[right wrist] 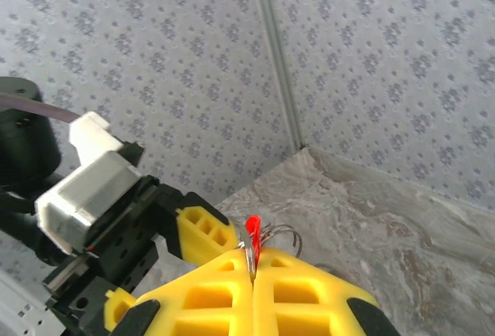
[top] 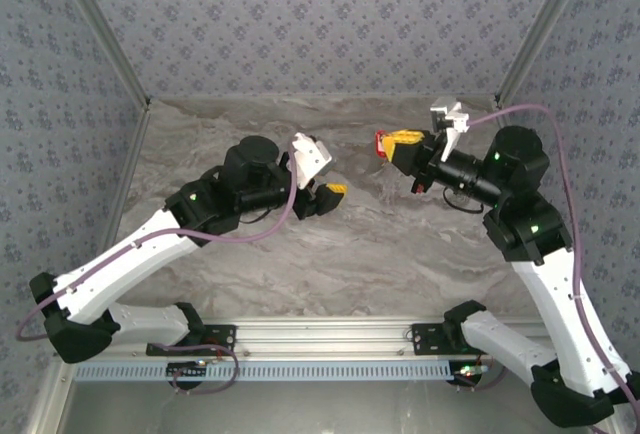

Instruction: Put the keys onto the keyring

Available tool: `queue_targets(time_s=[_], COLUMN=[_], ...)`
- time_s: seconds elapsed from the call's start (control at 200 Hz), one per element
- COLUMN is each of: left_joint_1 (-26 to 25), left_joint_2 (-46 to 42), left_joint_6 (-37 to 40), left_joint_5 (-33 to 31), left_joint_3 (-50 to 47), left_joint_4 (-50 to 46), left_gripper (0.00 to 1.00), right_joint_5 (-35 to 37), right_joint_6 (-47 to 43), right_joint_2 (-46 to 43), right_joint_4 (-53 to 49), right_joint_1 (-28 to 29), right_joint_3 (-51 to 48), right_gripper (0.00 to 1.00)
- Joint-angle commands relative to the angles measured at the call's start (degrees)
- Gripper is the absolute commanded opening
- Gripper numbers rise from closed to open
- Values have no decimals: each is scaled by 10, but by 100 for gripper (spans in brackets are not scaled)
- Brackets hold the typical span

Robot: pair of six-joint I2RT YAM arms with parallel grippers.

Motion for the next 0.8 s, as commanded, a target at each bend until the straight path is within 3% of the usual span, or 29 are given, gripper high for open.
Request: queue_targets(time_s=[0.0,0.285,0.794], left_joint_1=[8,76,96], left_joint_2=[6,-38,67], left_joint_6=[28,31,117], left_joint_5=[-11,141,248], left_joint_3=[37,52,199], left_joint_4=[6,10,-94], left_gripper=[60,66,68], right_joint_5=[-110,-194,-265], right_joint_6=[-43,-50,-64], right_joint_2=[29,60,76], right_joint_4=[-50,-74,-74], right_joint_1=[-17,-34,-40], right_joint_3=[50,81,96], right_gripper=[0,0,0])
